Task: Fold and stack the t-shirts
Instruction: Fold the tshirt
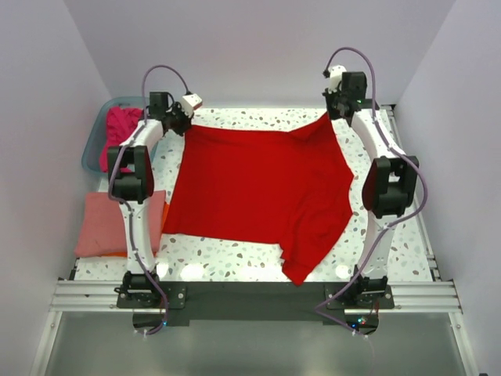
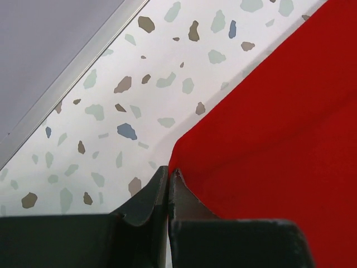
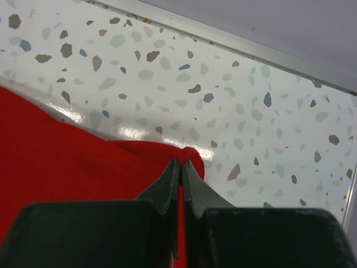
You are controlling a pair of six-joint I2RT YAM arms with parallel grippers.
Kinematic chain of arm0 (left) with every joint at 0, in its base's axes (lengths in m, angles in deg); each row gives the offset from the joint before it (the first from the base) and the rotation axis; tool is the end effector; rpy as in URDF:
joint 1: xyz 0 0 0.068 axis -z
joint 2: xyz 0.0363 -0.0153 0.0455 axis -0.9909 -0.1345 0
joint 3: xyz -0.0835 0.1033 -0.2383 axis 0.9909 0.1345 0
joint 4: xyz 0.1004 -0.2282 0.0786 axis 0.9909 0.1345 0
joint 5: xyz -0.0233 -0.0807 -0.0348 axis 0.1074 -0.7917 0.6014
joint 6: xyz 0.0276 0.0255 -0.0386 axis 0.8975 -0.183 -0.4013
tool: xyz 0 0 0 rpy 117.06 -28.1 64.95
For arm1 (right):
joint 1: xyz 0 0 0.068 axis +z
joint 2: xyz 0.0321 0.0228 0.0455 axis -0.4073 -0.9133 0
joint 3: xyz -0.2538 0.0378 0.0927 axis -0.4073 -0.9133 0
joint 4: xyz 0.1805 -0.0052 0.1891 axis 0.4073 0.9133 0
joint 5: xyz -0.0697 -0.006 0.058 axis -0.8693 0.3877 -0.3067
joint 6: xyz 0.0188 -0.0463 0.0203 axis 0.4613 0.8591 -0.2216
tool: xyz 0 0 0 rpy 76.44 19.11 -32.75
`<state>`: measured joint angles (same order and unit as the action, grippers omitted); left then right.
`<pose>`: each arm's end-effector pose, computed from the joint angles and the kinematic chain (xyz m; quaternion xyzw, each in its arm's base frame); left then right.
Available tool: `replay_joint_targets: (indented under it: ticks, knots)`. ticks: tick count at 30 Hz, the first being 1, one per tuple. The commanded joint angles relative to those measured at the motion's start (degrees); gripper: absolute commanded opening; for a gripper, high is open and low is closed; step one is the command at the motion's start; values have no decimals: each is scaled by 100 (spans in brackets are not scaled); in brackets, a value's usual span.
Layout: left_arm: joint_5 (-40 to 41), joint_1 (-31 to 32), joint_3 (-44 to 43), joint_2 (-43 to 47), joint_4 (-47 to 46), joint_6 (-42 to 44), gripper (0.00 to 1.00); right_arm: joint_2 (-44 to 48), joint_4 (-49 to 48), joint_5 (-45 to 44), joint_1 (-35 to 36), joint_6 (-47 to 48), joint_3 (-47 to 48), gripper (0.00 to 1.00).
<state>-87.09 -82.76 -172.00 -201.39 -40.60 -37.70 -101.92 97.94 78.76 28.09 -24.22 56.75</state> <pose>0.5390 -0.0118 0.1744 0.3499 0.8210 -0.0866 0.4427 0.5017 0.0369 0.2879 -0.1460 0.8758 -0.0216 0.4595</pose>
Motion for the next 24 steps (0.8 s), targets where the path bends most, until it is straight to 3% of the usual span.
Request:
replay_joint_targets:
  ticks: [1, 10, 15, 20, 24]
  knots:
    - [-377, -188, 334, 626, -778, 315, 0, 777, 255, 15, -19, -433, -265, 0]
    - [-1660, -609, 1502, 1443, -1490, 807, 0, 2121, 975, 340, -19, -820, -1365, 0]
    - [-2530, -900, 1908, 1866, -1105, 1491, 0, 3070, 1354, 595, -19, -794, -2294, 0]
    - [-2900, -1120, 2154, 2218, 194, 2906, 0, 3871, 1969, 946, -19, -487, -3025, 0]
    - [-2796, -1155, 2330, 2183, 1791, 4888, 0, 4003, 2268, 1158, -10, -372, -3588, 0]
